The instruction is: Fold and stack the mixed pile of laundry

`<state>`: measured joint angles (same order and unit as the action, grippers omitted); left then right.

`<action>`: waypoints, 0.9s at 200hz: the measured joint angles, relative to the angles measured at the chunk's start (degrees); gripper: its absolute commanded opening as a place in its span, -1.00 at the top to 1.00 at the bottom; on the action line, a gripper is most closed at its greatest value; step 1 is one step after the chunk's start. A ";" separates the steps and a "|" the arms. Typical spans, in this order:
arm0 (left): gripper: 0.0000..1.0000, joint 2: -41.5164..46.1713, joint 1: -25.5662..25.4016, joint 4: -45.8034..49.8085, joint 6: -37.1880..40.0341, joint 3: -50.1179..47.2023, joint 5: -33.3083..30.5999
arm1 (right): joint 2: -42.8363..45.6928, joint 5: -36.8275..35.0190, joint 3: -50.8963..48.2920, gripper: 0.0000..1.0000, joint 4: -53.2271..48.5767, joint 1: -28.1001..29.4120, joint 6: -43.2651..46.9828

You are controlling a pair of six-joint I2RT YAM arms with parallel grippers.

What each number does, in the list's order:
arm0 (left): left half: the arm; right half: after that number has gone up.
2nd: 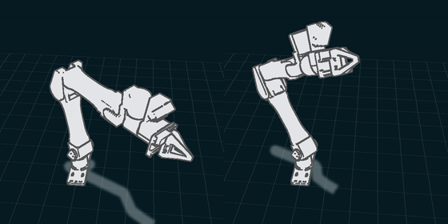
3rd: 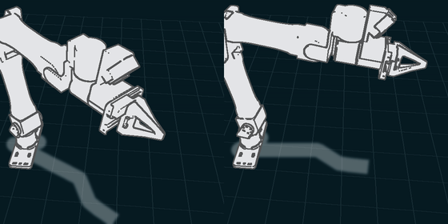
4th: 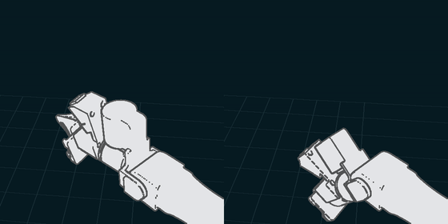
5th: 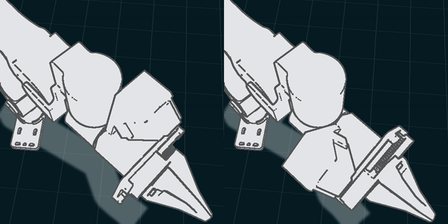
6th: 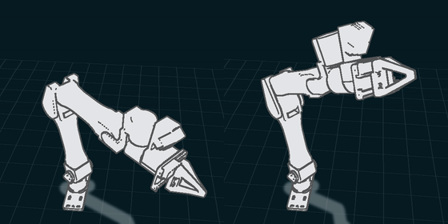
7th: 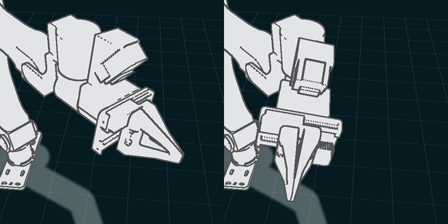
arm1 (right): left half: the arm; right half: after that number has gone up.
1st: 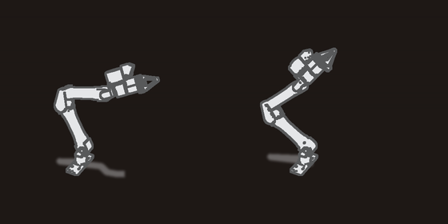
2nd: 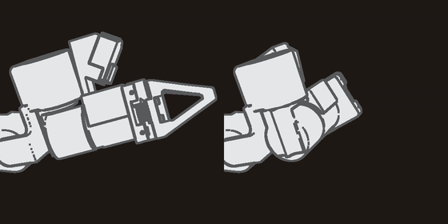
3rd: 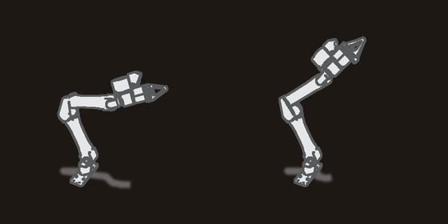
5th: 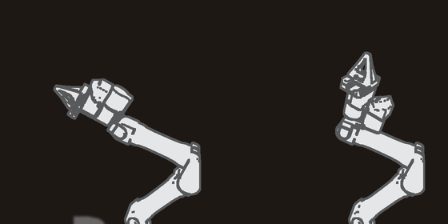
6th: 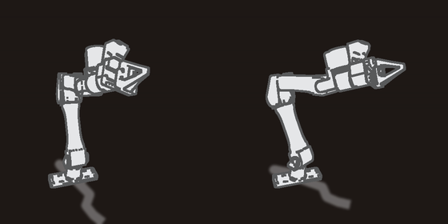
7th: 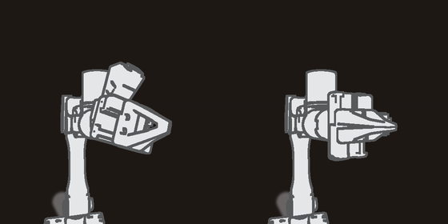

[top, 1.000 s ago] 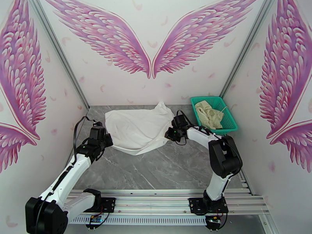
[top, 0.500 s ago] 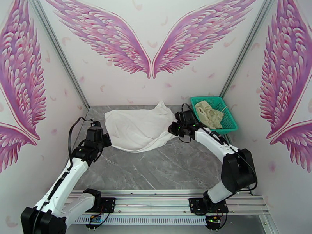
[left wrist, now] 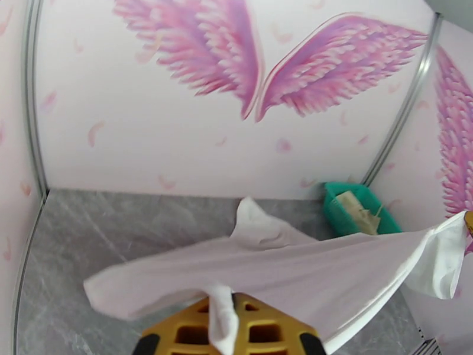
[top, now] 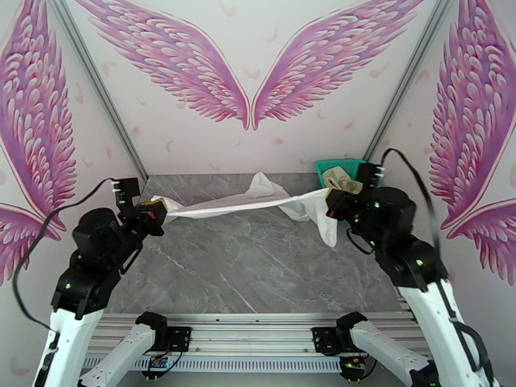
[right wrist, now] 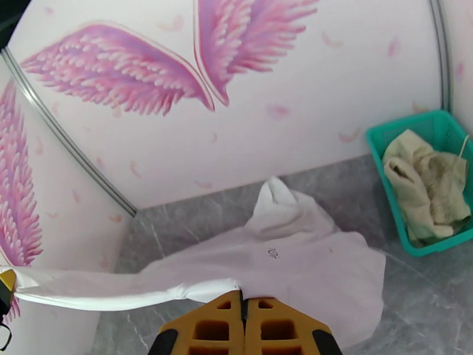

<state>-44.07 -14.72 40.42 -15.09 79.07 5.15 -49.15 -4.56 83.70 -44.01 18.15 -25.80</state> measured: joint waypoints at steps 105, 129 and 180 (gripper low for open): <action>1.00 -33.90 4.94 5.09 7.61 28.11 -2.84 | -33.05 -2.43 24.70 1.00 2.43 -0.44 10.47; 1.00 -49.05 8.96 3.87 8.04 44.28 -3.26 | -47.65 -1.86 39.10 1.00 5.81 -1.49 11.85; 1.00 -63.56 12.87 -1.77 7.56 77.18 -1.75 | -60.37 2.82 70.84 1.00 10.54 -5.01 11.87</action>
<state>-107.63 -1.85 38.65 -7.53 156.24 3.40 -109.51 -1.74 154.54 -33.47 13.15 -13.93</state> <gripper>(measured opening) 0.066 0.066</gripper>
